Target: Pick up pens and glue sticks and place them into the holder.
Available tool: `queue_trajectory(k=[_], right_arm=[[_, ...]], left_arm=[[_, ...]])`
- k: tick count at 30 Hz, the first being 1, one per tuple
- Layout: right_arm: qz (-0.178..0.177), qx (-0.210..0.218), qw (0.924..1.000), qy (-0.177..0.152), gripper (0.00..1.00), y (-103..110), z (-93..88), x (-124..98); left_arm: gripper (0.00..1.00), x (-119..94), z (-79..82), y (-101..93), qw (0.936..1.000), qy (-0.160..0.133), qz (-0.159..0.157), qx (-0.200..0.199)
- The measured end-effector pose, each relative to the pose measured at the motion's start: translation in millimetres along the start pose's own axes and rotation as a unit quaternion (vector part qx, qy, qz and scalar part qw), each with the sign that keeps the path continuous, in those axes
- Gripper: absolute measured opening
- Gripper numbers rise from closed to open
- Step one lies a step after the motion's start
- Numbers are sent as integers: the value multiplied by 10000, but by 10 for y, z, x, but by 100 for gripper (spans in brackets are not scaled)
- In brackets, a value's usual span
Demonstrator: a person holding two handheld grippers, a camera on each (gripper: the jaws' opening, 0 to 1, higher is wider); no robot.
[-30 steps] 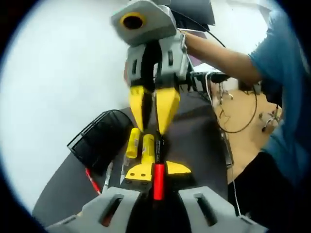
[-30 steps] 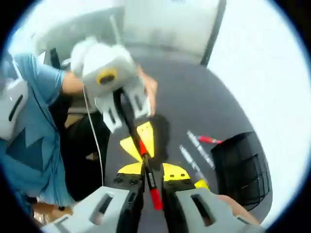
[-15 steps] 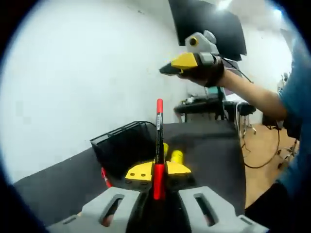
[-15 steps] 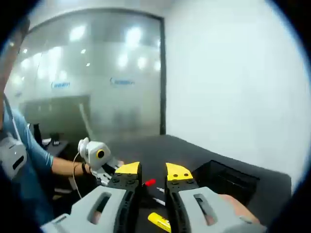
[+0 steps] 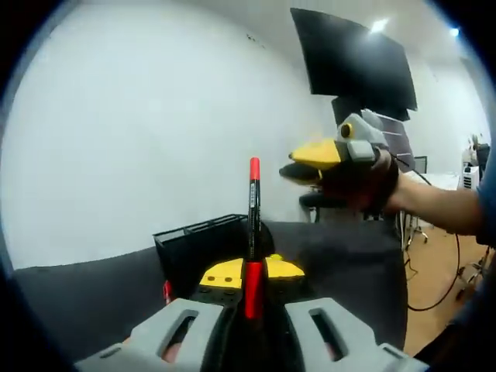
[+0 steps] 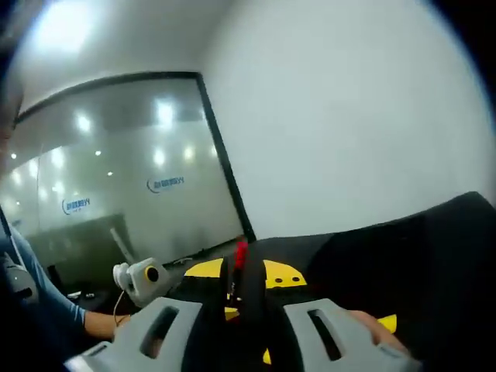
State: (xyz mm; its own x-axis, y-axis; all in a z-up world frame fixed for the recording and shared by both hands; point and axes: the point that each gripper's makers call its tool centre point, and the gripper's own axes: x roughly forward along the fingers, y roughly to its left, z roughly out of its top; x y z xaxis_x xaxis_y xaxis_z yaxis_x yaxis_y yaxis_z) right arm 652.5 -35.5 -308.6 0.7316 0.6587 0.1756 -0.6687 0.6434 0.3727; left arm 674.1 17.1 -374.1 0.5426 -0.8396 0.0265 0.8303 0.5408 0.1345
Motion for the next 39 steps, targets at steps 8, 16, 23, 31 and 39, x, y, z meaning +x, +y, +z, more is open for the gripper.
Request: queue_trajectory(k=[8, 16, 23, 31, 39], right_arm=[[-50, 72, 9996, -255, 13, 61, 20, 105], [-142, -43, 9996, -241, 8, 23, 19, 108], [-133, 25, 9995, -293, 4, -7, 60, 106], [-185, 12, 9996, -228, 3, -35, 45, 91], [-286, -56, 9993, -239, 3, -86, 69, 66]], left_arm=[[6, 56, -16, -144, 9998, -142, 132, -66], [6, 84, -27, -223, 9996, -202, 212, 44], [6, 96, -11, -216, 9994, -248, 257, -3], [6, 123, -48, -246, 9994, -251, 202, -89], [16, 94, -123, -207, 9998, -159, 43, -107]])
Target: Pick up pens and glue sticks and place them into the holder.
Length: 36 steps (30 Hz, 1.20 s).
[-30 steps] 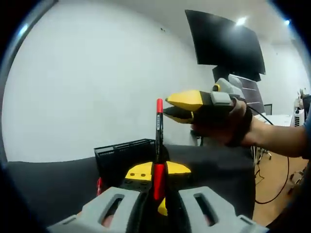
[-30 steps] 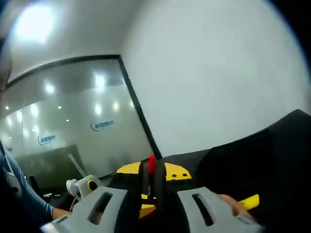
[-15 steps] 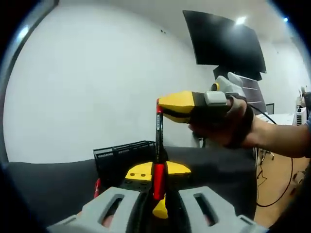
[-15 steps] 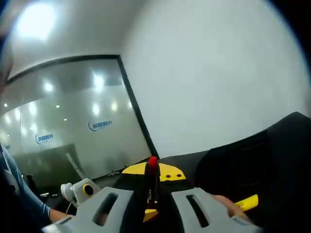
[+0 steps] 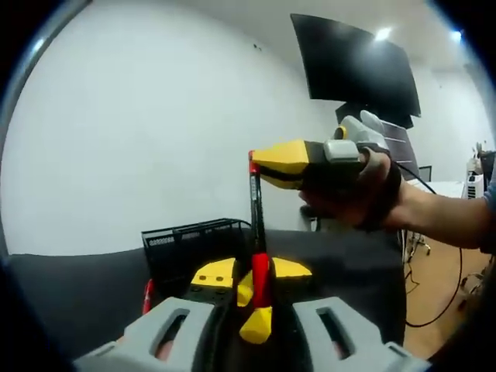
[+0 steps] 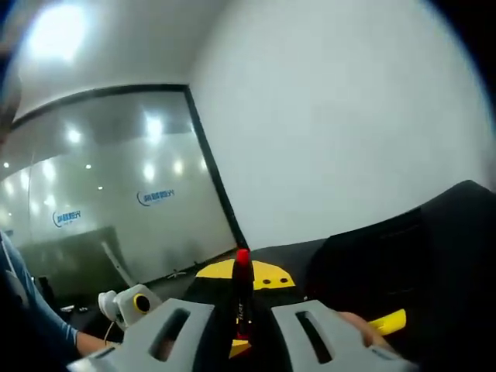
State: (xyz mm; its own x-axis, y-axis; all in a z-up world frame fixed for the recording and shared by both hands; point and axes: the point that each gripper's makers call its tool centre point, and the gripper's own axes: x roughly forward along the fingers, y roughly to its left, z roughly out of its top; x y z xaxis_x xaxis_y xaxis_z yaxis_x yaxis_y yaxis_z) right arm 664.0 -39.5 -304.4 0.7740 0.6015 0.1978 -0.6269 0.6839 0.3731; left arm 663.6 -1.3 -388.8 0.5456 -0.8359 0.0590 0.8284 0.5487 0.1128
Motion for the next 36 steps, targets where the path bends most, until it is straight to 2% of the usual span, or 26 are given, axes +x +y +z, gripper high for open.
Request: queue_trajectory(k=[2, 6, 10, 17, 20, 24, 28, 32, 33, 36], right_arm=[[-61, -27, 10000, -19, 3, -33, 13, -18], [-225, -145, 9996, -8, 3, -129, 28, -71], [-409, -350, 9985, 54, 3, -199, 15, -129], [-583, -582, 9964, 199, 3, -333, 5, -170], [-644, -722, 9949, 288, 3, -383, -3, -183], [-695, -856, 9933, 333, 3, -409, 11, -199], [-717, -944, 9924, 329, 3, -432, 71, -203], [-715, -1065, 9912, 335, 3, -448, 144, -167], [-714, -1101, 9908, 342, 3, -451, 162, -152], [-687, -1182, 9900, 332, 3, -462, 225, -91]], left_arm=[[19, -21, -15, 23, 10000, 23, -55, -37], [34, -76, -73, 38, 9995, 145, -292, 2], [41, -146, -94, 122, 9990, 181, -391, -90], [68, -239, -147, 260, 9981, 242, -525, -224], [74, -259, -201, 323, 9976, 256, -547, -326], [86, -274, -303, 309, 9962, 305, -692, -428], [94, -280, -416, 322, 9949, 399, -752, -548], [96, -302, -524, 320, 9939, 430, -733, -699], [96, -313, -533, 323, 9938, 481, -731, -682], [96, -317, -470, 317, 9937, 339, -757, -755]])
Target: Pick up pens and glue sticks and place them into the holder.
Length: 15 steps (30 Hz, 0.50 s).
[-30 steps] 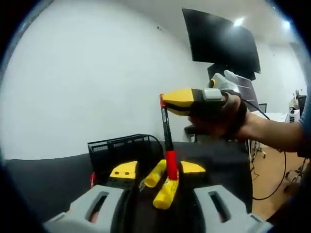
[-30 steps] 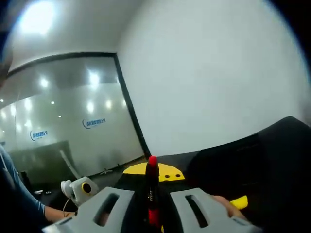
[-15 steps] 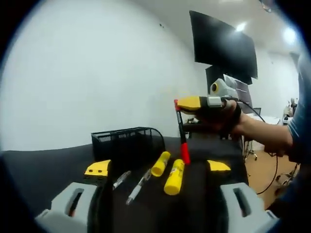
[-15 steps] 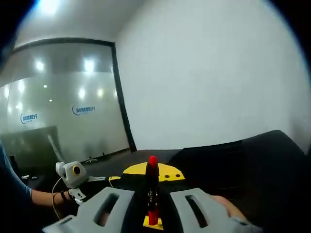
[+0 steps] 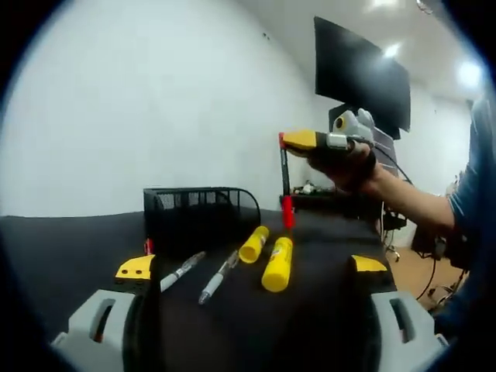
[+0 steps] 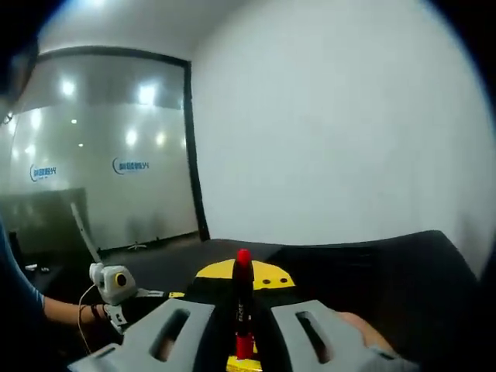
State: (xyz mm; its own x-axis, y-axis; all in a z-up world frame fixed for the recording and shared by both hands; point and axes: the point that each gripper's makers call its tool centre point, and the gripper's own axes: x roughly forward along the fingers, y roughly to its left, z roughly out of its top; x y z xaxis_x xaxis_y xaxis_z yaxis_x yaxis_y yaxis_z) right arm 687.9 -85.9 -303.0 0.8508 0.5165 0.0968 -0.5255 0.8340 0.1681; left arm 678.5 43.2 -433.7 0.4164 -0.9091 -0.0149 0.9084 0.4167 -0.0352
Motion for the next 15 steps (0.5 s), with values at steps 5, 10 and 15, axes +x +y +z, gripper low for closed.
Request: queue_trajectory(k=[5, 10, 15], right_arm=[[25, -149, 9999, -31, 3, -51, 115, 138], [43, -260, 9996, -100, 3, -132, 243, 324], [86, -354, 9992, -192, 3, -190, 393, 512]], left_arm=[[96, -8, -6, -4, 9999, -36, 4, -105], [96, -4, -47, -6, 9999, 33, 25, -91], [96, 2, -85, -27, 9999, 127, -10, -9]])
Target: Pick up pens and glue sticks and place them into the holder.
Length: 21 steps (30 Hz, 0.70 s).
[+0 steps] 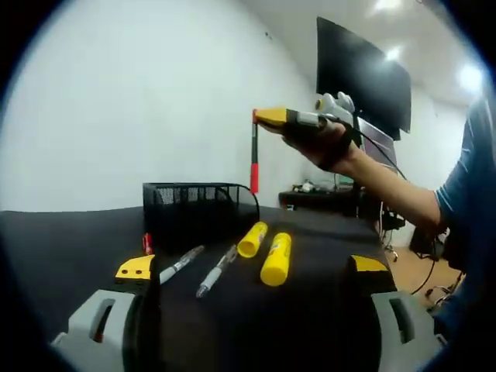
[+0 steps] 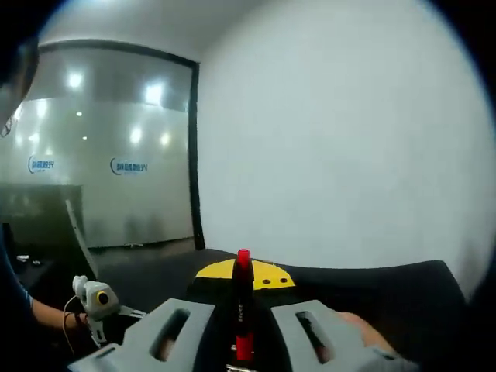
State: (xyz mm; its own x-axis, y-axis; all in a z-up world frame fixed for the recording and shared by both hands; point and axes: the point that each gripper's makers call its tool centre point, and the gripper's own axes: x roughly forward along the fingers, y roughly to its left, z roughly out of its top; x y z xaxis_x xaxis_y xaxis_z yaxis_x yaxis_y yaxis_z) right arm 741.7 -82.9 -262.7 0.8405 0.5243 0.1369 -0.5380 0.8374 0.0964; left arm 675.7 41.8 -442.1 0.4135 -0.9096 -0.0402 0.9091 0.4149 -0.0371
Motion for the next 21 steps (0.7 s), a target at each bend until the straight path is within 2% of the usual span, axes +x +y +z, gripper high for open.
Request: queue_trajectory(k=[5, 11, 21], right_arm=[[99, -112, 9999, -9, 3, -30, 92, 246], [201, -313, 9993, 93, 3, -35, 84, 514], [318, -467, 9984, 83, 3, -38, 143, 831]], left_arm=[[96, -15, 27, 22, 9999, -72, 10, -84], [96, -28, 54, 37, 9997, -152, 8, -189], [96, -26, 16, 13, 9999, -53, -61, -141]])
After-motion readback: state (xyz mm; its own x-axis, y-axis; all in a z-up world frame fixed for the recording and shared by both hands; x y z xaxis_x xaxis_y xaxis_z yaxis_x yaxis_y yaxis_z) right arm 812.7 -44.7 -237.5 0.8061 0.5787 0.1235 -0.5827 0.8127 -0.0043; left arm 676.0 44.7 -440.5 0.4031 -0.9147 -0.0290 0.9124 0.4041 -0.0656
